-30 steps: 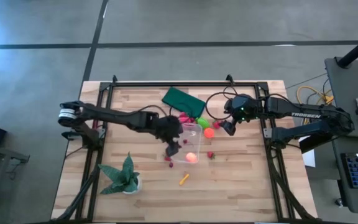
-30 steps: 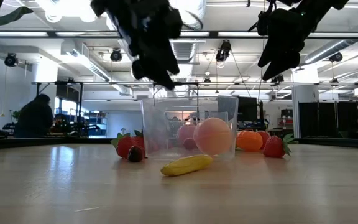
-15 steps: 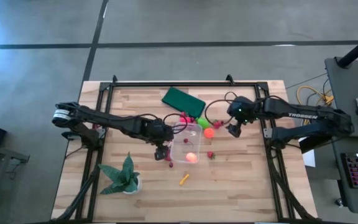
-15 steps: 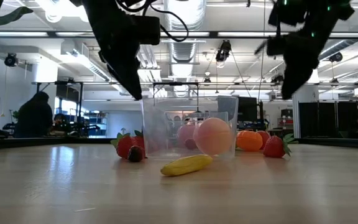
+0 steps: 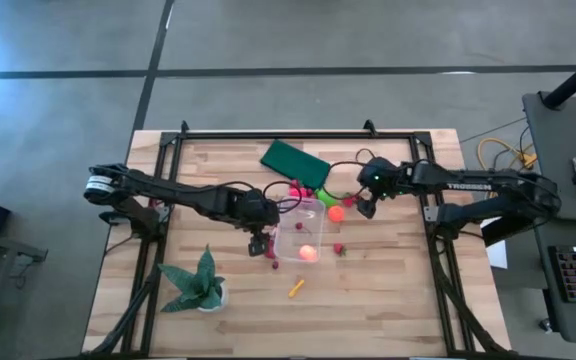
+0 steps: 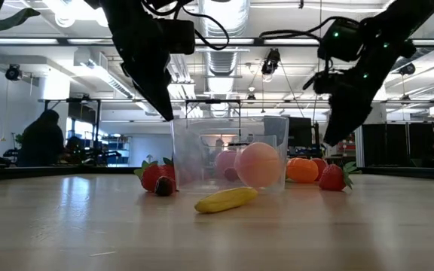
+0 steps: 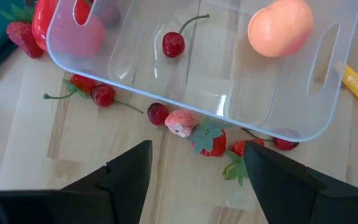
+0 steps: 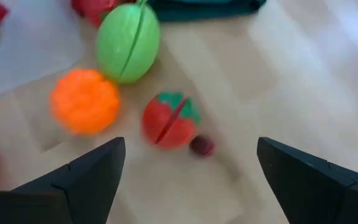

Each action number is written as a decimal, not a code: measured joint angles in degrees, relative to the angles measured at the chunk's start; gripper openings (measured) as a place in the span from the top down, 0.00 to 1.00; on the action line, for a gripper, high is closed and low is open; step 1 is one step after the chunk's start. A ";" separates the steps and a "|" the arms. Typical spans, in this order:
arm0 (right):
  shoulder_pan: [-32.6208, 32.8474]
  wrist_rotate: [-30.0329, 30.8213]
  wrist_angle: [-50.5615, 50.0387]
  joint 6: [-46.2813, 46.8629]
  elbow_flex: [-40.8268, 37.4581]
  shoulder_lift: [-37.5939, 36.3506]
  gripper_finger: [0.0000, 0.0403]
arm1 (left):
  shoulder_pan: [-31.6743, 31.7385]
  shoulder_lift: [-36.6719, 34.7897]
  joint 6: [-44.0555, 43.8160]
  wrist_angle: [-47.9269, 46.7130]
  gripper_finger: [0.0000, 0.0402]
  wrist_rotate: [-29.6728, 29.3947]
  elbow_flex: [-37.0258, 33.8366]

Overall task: Pick and placing Produce into tupperware
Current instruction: Put the red strawberry into the transparent bin

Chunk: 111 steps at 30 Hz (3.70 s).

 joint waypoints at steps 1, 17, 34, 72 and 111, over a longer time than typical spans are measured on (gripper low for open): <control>0.02 0.33 0.90 -1.82 0.01 1.24 0.11 | 0.00 0.00 0.00 0.00 0.40 -0.06 0.00; 0.04 -0.29 6.89 -9.00 0.34 14.39 0.11 | -0.02 0.02 -0.33 -0.02 0.40 -4.55 0.00; 0.07 -4.01 11.51 -5.76 0.45 18.73 0.26 | 0.13 0.02 0.00 -0.14 0.40 -5.44 -0.05; 7.64 -14.52 10.82 8.29 10.91 0.42 0.51 | 0.13 0.04 -0.30 -0.05 0.40 -5.75 -2.77; 9.79 -4.61 -3.89 4.77 31.92 14.36 0.14 | -5.14 -6.71 -6.83 18.70 0.40 1.65 -18.73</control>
